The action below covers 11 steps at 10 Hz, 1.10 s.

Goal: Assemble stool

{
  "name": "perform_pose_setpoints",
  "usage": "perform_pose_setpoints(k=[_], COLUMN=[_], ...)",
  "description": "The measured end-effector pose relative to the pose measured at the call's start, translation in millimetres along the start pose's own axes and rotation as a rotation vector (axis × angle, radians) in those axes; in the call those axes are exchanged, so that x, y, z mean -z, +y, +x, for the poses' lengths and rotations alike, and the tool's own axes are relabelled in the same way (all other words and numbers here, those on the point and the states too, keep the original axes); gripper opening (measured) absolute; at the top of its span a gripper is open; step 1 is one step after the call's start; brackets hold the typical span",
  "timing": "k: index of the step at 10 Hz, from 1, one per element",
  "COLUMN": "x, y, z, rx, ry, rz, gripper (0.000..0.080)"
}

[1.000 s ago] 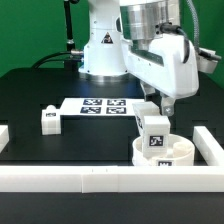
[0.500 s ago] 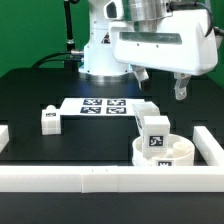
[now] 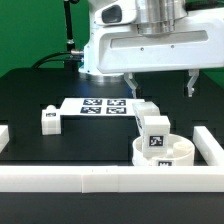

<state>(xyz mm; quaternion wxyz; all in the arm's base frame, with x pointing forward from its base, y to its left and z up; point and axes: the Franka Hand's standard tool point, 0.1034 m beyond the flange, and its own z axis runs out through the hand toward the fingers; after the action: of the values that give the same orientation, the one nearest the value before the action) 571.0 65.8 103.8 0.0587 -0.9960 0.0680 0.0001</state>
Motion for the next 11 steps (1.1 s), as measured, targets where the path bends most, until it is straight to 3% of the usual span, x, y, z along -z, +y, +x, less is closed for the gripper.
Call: perform_pose_setpoints(k=[3, 9, 11], x=[0.2, -4.0, -6.5], y=[4.9, 4.2, 7.6], z=[1.0, 2.2, 1.0], rx=[0.344, 1.231, 1.406], ry=[-0.001, -0.055, -0.083], rz=[-0.021, -0.123, -0.139], gripper=[0.0649, 0.0649, 0.0649])
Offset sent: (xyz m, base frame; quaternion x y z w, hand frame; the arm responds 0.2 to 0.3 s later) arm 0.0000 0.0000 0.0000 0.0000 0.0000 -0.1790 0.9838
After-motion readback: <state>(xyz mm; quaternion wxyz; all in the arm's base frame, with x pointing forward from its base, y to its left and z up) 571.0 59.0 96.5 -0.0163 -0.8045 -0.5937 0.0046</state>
